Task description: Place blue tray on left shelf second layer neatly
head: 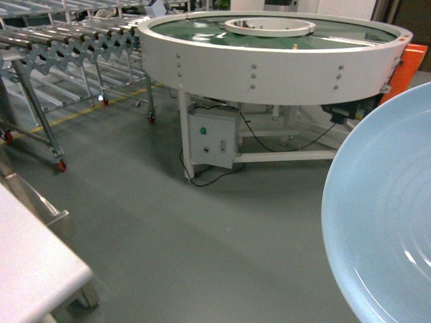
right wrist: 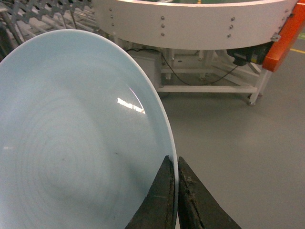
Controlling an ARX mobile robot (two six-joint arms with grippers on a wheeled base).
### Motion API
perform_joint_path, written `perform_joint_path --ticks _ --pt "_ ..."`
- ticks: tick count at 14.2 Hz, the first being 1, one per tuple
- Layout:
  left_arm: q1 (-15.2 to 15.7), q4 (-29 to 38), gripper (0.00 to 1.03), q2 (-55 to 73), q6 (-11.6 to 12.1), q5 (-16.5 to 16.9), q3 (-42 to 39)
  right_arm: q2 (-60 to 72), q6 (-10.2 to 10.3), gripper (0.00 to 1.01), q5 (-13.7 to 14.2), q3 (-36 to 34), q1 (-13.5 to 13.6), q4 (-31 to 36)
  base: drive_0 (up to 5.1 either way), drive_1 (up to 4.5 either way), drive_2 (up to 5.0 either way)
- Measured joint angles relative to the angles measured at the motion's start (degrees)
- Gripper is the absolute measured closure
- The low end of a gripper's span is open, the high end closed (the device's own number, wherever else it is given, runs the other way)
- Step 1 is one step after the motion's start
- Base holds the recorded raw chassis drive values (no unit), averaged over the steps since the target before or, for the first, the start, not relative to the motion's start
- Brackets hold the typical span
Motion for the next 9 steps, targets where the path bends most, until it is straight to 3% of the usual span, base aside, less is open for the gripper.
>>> perform_joint_path --ticks 9 --pt "0.00 -0.02 0.05 0.00 -0.02 0.00 0.00 0.04 0.00 0.99 0.00 0.00 0.00 -0.17 2.5 -2.03 -5.1"
